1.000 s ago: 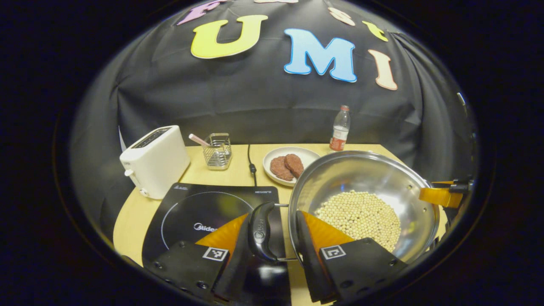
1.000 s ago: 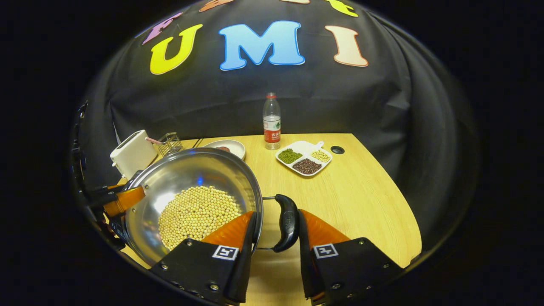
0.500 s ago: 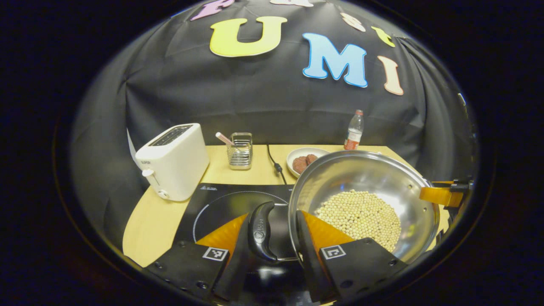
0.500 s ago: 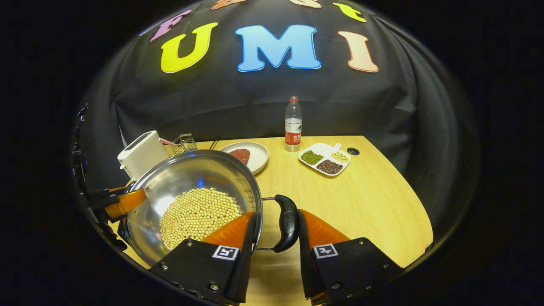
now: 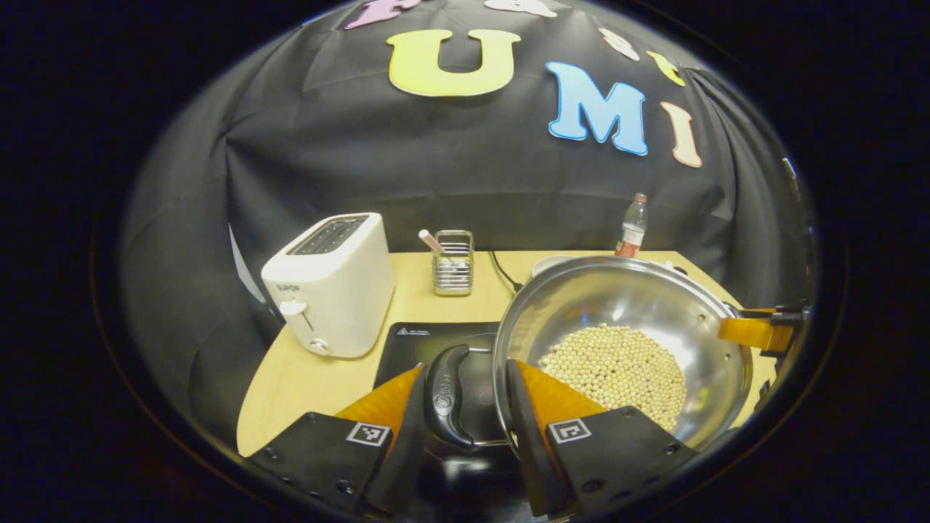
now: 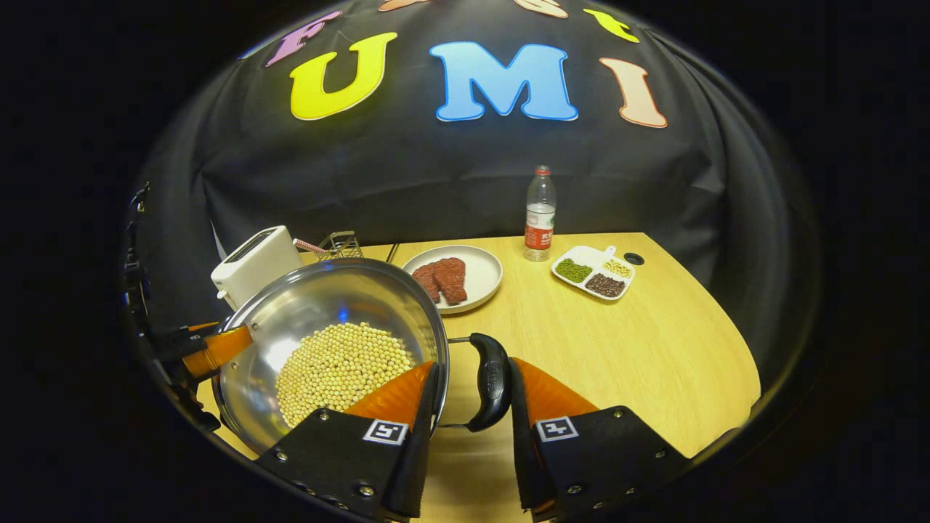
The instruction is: First push the handle of the pot to place it horizontally, then grasp the pot with both hands and set it on the induction cooktop.
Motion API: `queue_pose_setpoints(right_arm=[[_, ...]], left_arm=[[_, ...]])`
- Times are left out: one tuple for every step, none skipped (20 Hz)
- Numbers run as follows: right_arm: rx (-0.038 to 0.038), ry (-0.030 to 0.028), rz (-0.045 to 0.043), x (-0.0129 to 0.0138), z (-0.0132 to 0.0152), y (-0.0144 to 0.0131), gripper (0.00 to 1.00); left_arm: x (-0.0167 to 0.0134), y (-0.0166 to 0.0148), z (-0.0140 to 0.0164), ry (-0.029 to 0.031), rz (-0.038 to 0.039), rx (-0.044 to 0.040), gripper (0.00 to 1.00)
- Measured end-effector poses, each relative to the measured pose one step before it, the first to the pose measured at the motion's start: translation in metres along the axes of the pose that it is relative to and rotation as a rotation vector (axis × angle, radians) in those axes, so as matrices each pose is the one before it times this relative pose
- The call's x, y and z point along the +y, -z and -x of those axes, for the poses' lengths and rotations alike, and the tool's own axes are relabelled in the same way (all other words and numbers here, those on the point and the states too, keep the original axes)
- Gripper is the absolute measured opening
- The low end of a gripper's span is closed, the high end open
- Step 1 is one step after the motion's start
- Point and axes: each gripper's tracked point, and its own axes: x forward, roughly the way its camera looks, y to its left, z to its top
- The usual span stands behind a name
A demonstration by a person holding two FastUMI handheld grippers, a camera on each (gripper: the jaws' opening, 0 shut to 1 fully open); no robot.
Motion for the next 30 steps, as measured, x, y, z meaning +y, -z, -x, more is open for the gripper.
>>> queue_pose_setpoints(right_arm=[[0.00314, -0.00234, 0.00189, 0.00670, -0.00256, -0.00036, 0.49], [0.00099, -0.00123, -0.00100, 0.00602, -0.00257, -0.00007, 0.49], [0.00129, -0.00114, -0.00219, 0.00642, -0.00295, -0.00020, 0.49], [0.00328, -0.00277, 0.00063, 0.00726, -0.00341, 0.00077, 0.49], [0.00548, -0.00416, 0.00115, 0.00720, -0.00328, 0.00144, 0.49], [0.00633, -0.00528, 0.00062, 0.00715, -0.00309, 0.00171, 0.49], [0.00805, -0.00555, 0.00099, 0.00717, -0.00311, 0.00160, 0.49], [0.00444, -0.00285, 0.00090, 0.00629, -0.00302, 0.00125, 0.49], [0.00181, 0.00062, 0.00141, 0.00550, -0.00269, 0.00050, 0.49], [0.00321, 0.00022, 0.00342, 0.00524, -0.00220, 0.00211, 0.49], [0.00580, -0.00146, 0.00072, 0.00504, -0.00265, 0.00099, 0.49], [0.00602, -0.00320, -0.00297, 0.00471, -0.00256, 0.00146, 0.49], [0.00727, -0.00520, -0.00209, 0.00413, -0.00308, 0.00119, 0.49], [0.00232, -0.00462, -0.00408, 0.00402, -0.00332, -0.00012, 0.49], [0.00024, -0.00450, -0.00742, 0.00153, -0.00092, -0.00021, 0.49], [-0.00255, -0.00303, -0.00335, 0.00073, -0.00106, 0.00004, 0.49], [0.00001, -0.00262, -0.00415, 0.00067, -0.00185, -0.00025, 0.49], [-0.00265, -0.00603, -0.00440, 0.00017, -0.00171, 0.00017, 0.49], [-0.00171, -0.01365, -0.00151, 0.00104, -0.00209, -0.00095, 0.49], [0.00231, -0.02978, 0.00047, 0.00330, 0.00083, -0.00034, 0.52], [-0.01745, -0.00672, 0.00258, -0.00140, 0.00622, -0.00525, 0.52], [-0.03316, 0.01473, 0.01579, -0.00595, 0.00278, -0.00920, 0.77], [-0.03855, 0.00895, 0.02270, -0.00676, 0.00540, -0.00848, 0.98], [-0.03172, 0.00132, 0.02446, -0.00431, 0.00502, -0.00835, 0.96], [-0.02724, 0.00506, 0.02138, -0.00726, 0.00520, -0.00664, 0.97], [-0.02914, 0.00786, 0.01453, -0.00862, 0.00630, -0.00738, 0.97], [-0.02538, 0.00980, 0.00655, -0.00948, 0.00513, -0.00666, 0.97], [-0.02352, 0.00855, 0.00048, -0.00917, 0.00693, -0.00667, 0.97], [-0.02248, 0.01157, -0.00007, -0.01030, 0.00653, -0.00683, 0.97], [-0.02750, 0.01504, -0.00067, -0.01223, 0.00803, -0.00743, 0.97]], left_arm=[[0.00677, 0.00088, -0.00236, -0.00261, 0.00224, 0.00241, 0.67], [0.00798, 0.00094, -0.00062, -0.00288, 0.00200, 0.00454, 0.69], [0.00736, 0.00074, -0.00285, -0.00430, -0.00038, 0.00219, 0.69], [0.00781, 0.00059, -0.00061, -0.00490, -0.00197, 0.00334, 0.69], [0.00767, 0.00202, -0.00255, -0.00557, -0.00036, 0.00566, 0.65], [0.00831, 0.00250, -0.00159, -0.00558, 0.00222, 0.00640, 0.65], [0.00792, 0.00237, -0.00131, -0.00548, 0.00076, 0.00655, 0.65], [0.00656, 0.00181, -0.00380, -0.00320, -0.00190, 0.00640, 0.61], [0.00577, 0.00240, -0.00375, -0.00331, -0.00039, 0.00407, 0.61], [0.00541, 0.00217, -0.00279, -0.00393, -0.00249, 0.00406, 0.65], [0.00624, 0.00225, -0.00033, -0.00407, -0.00120, 0.00398, 0.61], [0.00570, 0.00115, -0.00107, -0.00424, -0.00274, 0.00553, 0.65], [0.00445, 0.00145, -0.00234, -0.00431, -0.00231, 0.00427, 0.61], [0.00420, -0.00002, -0.00212, -0.00303, -0.00344, 0.00124, 0.61], [0.00387, -0.00037, -0.00282, -0.00271, -0.00616, -0.00238, 0.65], [-0.00081, -0.00197, 0.00079, -0.00041, -0.00351, -0.00570, 0.65], [0.00004, 0.00083, 0.00114, -0.00065, 0.00050, 0.00235, 0.65], [0.00034, -0.00161, 0.00026, -0.00001, 0.00256, -0.00765, 0.61], [0.00118, 0.00138, -0.00073, -0.00301, 0.00594, 0.00033, 0.66], [0.00072, -0.00314, 0.00133, -0.01420, -0.00104, -0.01607, 0.72], [0.00467, -0.00170, 0.00021, -0.02336, -0.01422, -0.01644, 0.77], [0.00277, -0.00185, -0.00192, -0.01903, -0.01478, -0.01378, 0.89], [0.00065, -0.00403, 0.00458, -0.01742, -0.00619, -0.01801, 1.00], [-0.00016, -0.00599, 0.00468, -0.01431, 0.00133, -0.02235, 0.97], [-0.00221, -0.00641, 0.00595, -0.01333, 0.00891, -0.02647, 0.97], [-0.00184, -0.00865, 0.00660, -0.01259, 0.01104, -0.02794, 0.97], [-0.00230, -0.00778, 0.00682, -0.00668, 0.00893, -0.02838, 0.97], [-0.00379, -0.00905, 0.00708, -0.00806, 0.00209, -0.02553, 0.97], [-0.00568, -0.00858, 0.00819, -0.00296, -0.00248, -0.02476, 0.98], [-0.00734, -0.01111, 0.00883, 0.00119, -0.00110, -0.02691, 1.00]])
